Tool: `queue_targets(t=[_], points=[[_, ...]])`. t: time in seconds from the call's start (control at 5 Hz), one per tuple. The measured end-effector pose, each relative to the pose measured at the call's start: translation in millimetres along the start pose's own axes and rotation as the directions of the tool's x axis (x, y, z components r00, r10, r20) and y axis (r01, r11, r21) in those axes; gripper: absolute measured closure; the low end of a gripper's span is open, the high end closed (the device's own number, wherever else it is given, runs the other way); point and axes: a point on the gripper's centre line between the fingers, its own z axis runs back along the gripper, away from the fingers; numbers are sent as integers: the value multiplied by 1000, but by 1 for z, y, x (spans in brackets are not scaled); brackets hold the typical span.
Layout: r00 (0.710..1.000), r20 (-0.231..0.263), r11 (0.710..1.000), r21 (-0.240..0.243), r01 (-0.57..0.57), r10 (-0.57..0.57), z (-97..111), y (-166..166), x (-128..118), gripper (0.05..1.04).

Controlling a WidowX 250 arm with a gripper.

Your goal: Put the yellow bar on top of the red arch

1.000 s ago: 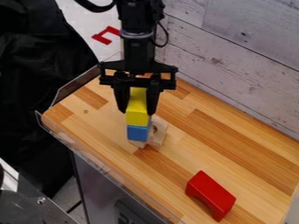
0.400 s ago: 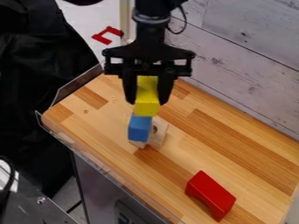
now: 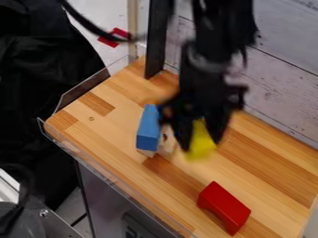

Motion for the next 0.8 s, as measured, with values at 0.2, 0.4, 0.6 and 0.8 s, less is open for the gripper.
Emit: queue_targets(t=[0.2, 0.4, 0.6, 0.8], points=[[996, -64, 996, -55, -65, 61, -22, -12, -18, 537], [988, -88, 986, -98, -135, 127, -31, -18, -25, 537], [983, -100, 980, -114, -162, 151, -36, -22, -27, 537], [984, -85, 981, -108, -164, 155, -38, -21, -28, 537]])
